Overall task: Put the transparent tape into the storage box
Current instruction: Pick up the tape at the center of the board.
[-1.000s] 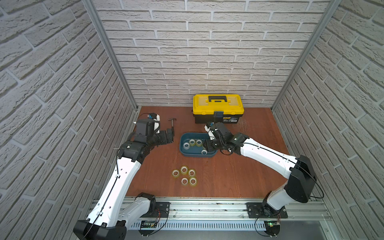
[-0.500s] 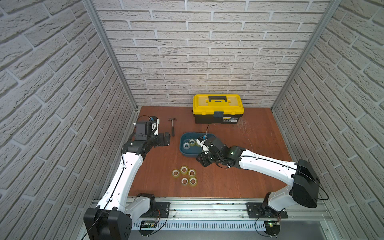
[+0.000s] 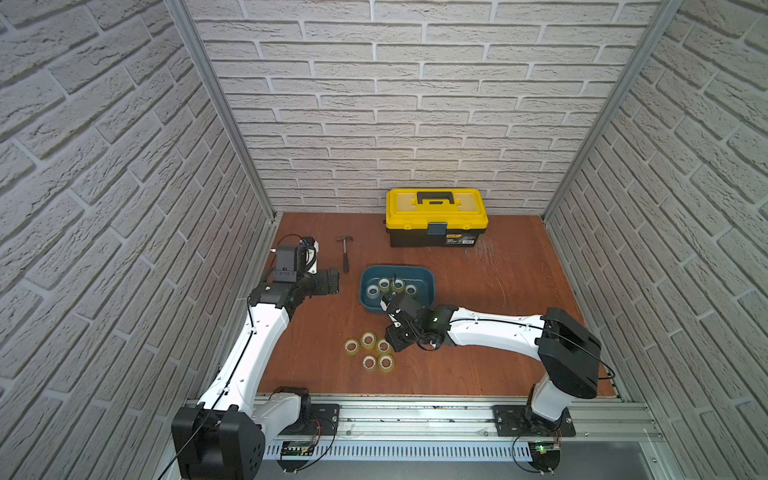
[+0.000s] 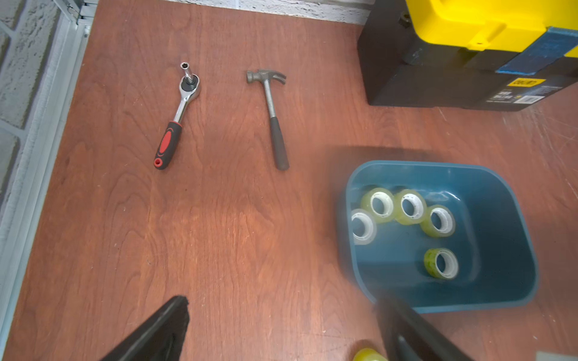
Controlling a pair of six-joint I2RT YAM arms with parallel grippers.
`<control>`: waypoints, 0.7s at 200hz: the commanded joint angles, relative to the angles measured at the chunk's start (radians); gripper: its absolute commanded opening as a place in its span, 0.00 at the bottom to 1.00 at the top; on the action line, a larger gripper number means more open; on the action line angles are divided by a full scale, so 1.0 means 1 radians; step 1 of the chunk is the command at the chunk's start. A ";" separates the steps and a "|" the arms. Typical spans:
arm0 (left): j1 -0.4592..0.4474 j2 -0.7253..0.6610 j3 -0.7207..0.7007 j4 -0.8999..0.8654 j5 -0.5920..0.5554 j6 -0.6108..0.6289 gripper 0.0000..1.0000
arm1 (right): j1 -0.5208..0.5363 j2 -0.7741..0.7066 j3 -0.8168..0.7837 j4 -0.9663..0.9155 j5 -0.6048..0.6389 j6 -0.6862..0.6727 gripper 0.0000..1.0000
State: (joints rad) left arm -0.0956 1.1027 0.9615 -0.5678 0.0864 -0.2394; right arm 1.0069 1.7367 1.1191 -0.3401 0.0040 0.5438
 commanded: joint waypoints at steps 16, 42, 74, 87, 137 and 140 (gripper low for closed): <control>0.007 -0.012 0.005 0.025 -0.036 -0.005 0.98 | 0.027 0.053 0.056 -0.021 0.045 0.014 0.34; 0.006 -0.013 0.003 0.022 -0.041 -0.005 0.98 | 0.027 0.083 0.076 -0.049 0.085 0.019 0.34; 0.007 -0.011 0.005 0.025 -0.033 -0.005 0.98 | 0.027 0.116 0.097 -0.062 0.117 0.027 0.34; 0.007 -0.012 0.006 0.023 -0.035 -0.005 0.98 | 0.027 0.132 0.103 -0.059 0.114 0.031 0.34; 0.007 -0.014 0.005 0.023 -0.035 -0.003 0.98 | 0.036 0.154 0.097 -0.059 0.109 0.044 0.34; 0.007 -0.014 0.005 0.023 -0.035 -0.003 0.98 | 0.036 0.154 0.094 -0.059 0.110 0.043 0.34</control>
State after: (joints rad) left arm -0.0956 1.1023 0.9615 -0.5682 0.0574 -0.2394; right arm 1.0309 1.8919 1.2064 -0.3969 0.0967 0.5716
